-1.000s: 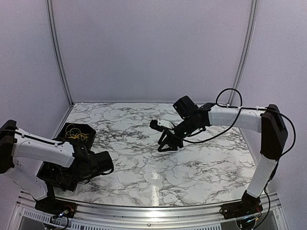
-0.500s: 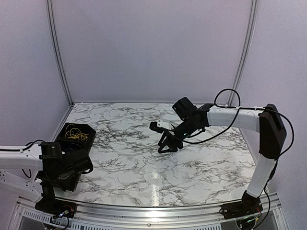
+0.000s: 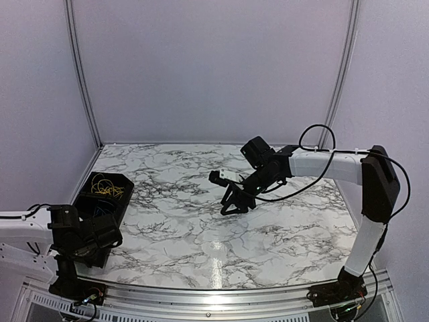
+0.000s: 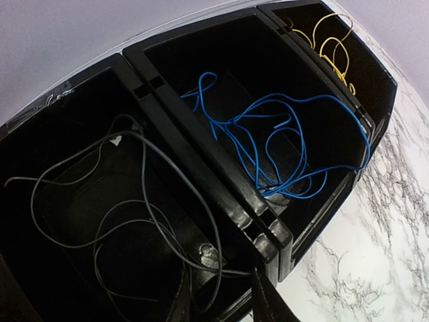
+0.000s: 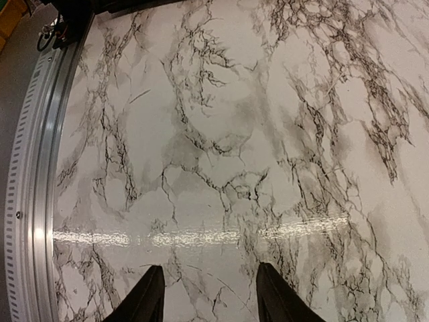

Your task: Untangle the cables

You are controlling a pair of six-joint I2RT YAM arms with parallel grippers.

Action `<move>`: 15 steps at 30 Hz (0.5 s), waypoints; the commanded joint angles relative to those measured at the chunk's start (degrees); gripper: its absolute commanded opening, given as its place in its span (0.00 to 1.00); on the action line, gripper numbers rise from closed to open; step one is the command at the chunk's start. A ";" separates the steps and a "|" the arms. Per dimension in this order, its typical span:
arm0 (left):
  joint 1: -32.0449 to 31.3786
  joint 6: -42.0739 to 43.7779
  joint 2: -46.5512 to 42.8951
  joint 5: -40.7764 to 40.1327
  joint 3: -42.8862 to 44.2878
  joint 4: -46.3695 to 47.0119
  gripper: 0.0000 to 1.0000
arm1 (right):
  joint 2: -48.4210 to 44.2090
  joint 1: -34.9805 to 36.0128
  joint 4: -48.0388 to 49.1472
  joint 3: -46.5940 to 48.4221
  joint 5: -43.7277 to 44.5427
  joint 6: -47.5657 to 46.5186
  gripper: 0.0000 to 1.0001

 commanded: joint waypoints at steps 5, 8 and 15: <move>0.43 2.21 -3.47 -6.13 3.68 -4.89 0.36 | 0.73 -0.21 -1.58 2.33 -1.45 -0.41 0.47; 0.45 9.05 -1.97 -9.26 8.61 -5.07 0.41 | -0.31 -0.25 -1.65 2.92 0.17 -0.69 0.47; 0.45 37.33 10.19 -21.40 26.06 -4.06 0.71 | -7.79 -7.13 2.77 2.22 4.93 3.00 0.48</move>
